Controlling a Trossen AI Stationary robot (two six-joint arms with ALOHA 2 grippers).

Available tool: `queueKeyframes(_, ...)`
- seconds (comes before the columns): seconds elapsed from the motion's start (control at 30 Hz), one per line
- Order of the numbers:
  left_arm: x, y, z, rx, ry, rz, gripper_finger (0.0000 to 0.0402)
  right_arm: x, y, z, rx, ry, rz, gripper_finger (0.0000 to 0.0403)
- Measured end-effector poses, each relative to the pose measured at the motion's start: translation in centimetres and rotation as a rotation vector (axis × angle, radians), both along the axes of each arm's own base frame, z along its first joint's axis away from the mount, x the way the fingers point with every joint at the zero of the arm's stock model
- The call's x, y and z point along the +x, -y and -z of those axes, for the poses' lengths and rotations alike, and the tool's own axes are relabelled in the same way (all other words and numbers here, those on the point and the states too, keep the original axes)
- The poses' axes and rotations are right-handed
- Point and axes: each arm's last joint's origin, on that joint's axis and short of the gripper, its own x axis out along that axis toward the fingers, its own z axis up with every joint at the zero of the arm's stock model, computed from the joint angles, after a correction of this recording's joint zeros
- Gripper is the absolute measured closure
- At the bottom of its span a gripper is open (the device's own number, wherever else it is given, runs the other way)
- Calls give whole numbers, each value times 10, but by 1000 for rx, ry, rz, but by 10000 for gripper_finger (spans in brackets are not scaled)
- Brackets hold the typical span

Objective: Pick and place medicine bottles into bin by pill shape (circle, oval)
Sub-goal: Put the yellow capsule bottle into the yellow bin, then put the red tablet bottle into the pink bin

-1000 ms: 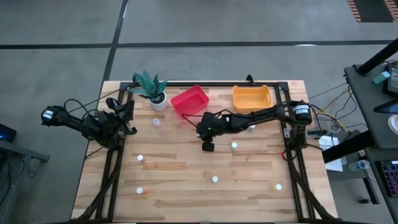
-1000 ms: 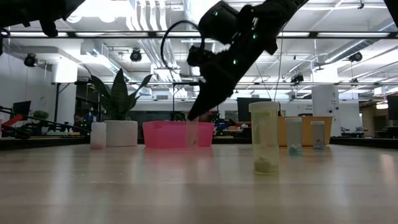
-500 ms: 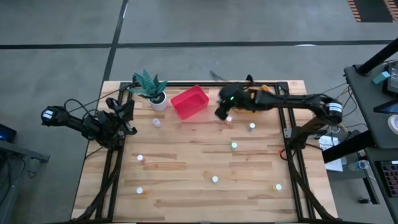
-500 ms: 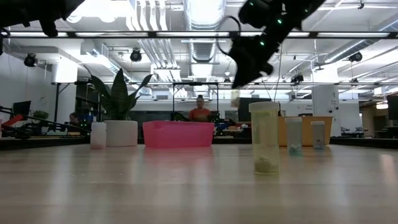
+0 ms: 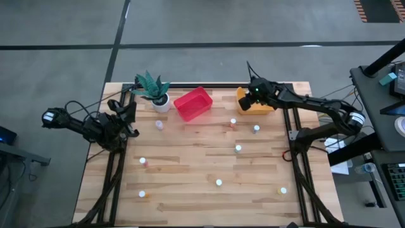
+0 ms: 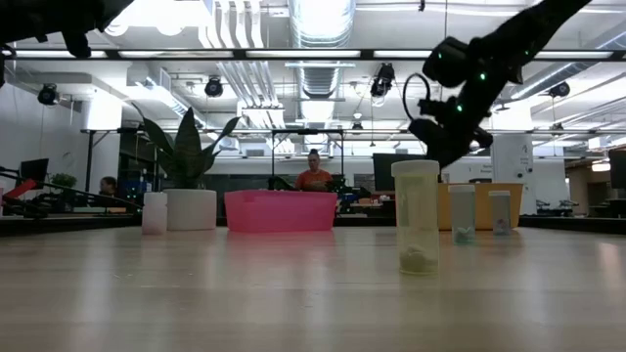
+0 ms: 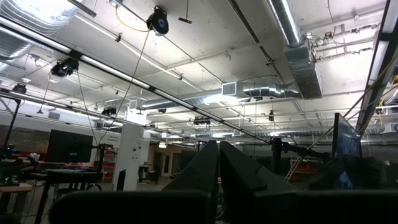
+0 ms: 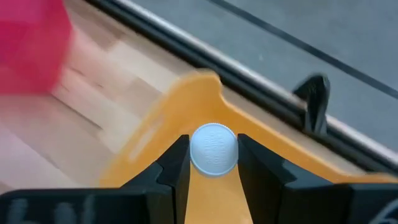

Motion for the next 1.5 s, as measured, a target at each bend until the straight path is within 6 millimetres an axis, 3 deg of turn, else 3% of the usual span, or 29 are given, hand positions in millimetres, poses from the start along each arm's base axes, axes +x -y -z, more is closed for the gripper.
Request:
queueKeyframes(0.17, 0, 0, 0, 0, -1, 0, 402, 1, 4, 22, -4, 4, 8, 295)
queueKeyframes(0.53, 0, 0, 0, 0, 0, 0, 402, 4, 17, 41, 6, -42, 18, 292)
queueKeyframes(0.9, 0, 0, 0, 0, -1, 0, 402, 4, 17, 42, 10, -43, 19, 225)
queueKeyframes(1.17, 0, 0, 0, 0, -1, 0, 402, -3, 9, 16, -20, 40, 33, 198)
queueKeyframes(1.5, 1, 0, 0, 0, -4, 1, 402, -11, -38, -33, -89, 181, -98, 212)
